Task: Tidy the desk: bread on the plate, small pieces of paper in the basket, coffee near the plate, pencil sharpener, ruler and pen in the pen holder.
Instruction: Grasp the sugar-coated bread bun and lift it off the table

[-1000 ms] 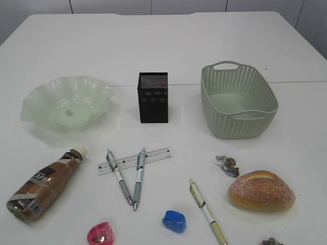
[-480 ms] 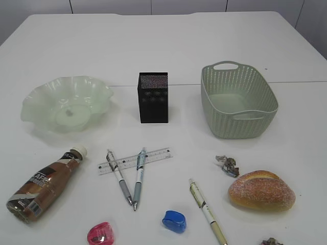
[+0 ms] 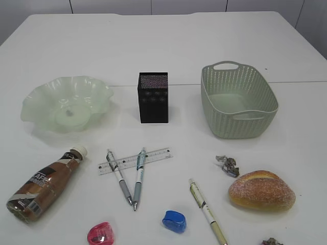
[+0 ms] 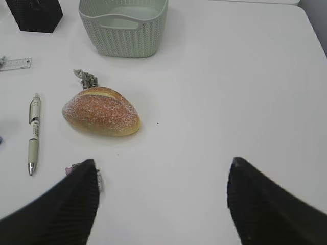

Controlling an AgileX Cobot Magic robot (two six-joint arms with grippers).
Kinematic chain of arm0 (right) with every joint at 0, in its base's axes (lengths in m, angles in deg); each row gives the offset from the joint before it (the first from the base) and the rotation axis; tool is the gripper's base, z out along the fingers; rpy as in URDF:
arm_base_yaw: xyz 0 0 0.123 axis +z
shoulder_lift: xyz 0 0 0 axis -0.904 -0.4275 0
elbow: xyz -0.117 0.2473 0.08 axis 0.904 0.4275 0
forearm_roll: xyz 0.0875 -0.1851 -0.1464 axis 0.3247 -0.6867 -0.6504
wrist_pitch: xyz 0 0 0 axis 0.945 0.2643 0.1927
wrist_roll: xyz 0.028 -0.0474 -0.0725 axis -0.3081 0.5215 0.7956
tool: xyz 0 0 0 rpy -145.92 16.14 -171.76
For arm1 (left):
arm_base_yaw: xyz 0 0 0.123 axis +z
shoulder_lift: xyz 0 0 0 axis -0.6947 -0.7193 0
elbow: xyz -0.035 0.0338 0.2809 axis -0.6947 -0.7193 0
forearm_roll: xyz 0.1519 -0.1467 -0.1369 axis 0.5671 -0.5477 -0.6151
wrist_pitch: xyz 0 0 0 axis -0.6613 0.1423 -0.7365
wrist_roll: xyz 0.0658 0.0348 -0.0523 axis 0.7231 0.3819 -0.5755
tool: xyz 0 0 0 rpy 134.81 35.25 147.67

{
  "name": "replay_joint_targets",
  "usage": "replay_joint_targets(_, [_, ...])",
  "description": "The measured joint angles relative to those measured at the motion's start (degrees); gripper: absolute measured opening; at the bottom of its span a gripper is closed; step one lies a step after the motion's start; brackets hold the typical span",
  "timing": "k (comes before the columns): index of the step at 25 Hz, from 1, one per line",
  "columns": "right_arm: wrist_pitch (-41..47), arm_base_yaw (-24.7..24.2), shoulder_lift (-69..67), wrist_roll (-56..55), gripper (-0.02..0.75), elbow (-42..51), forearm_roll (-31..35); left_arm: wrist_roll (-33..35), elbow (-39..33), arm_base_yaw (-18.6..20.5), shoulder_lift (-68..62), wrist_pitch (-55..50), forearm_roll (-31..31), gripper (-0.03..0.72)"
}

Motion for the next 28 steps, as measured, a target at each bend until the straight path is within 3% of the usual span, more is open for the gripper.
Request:
replay_joint_targets(14, [-0.60, 0.00, 0.00, -0.67, 0.577, -0.22, -0.27, 0.00, 0.00, 0.00, 0.00, 0.00, 0.00, 0.475])
replay_joint_targets(21, [-14.35, 0.00, -0.90, -4.82, 0.577, -3.33, -0.36, 0.00, 0.53, 0.00, 0.00, 1.46, 0.45, 0.476])
replay_joint_targets(28, [-23.00, 0.00, -17.43, -8.36, 0.577, -3.61, 0.85, -2.93, 1.62, 0.00, -5.24, 9.34, 3.09, 0.476])
